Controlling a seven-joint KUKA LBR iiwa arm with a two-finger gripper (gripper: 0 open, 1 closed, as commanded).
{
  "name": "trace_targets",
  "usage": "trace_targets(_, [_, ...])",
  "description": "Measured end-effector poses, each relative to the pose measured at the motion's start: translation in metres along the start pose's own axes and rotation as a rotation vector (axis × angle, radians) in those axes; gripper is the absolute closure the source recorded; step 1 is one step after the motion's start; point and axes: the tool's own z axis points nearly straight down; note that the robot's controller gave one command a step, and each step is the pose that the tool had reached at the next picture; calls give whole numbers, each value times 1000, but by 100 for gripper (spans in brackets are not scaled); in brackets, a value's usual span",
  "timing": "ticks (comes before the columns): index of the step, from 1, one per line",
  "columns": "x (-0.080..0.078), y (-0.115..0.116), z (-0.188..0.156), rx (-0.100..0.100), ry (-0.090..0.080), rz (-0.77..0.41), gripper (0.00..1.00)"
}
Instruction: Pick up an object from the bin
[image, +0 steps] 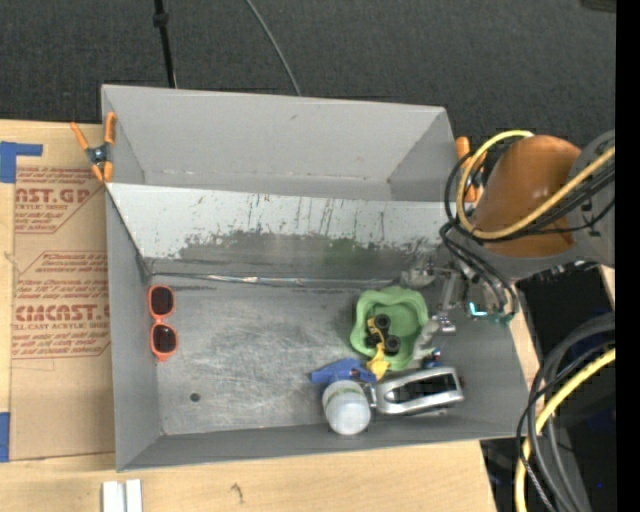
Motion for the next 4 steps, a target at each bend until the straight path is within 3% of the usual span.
trace_targets(2, [1,1,0,-2,5,-6,0])
trace_targets(3, [36,0,-24,-5,21,-123,0])
trace_targets(4, [29,-8,2,5,-17,-28,0])
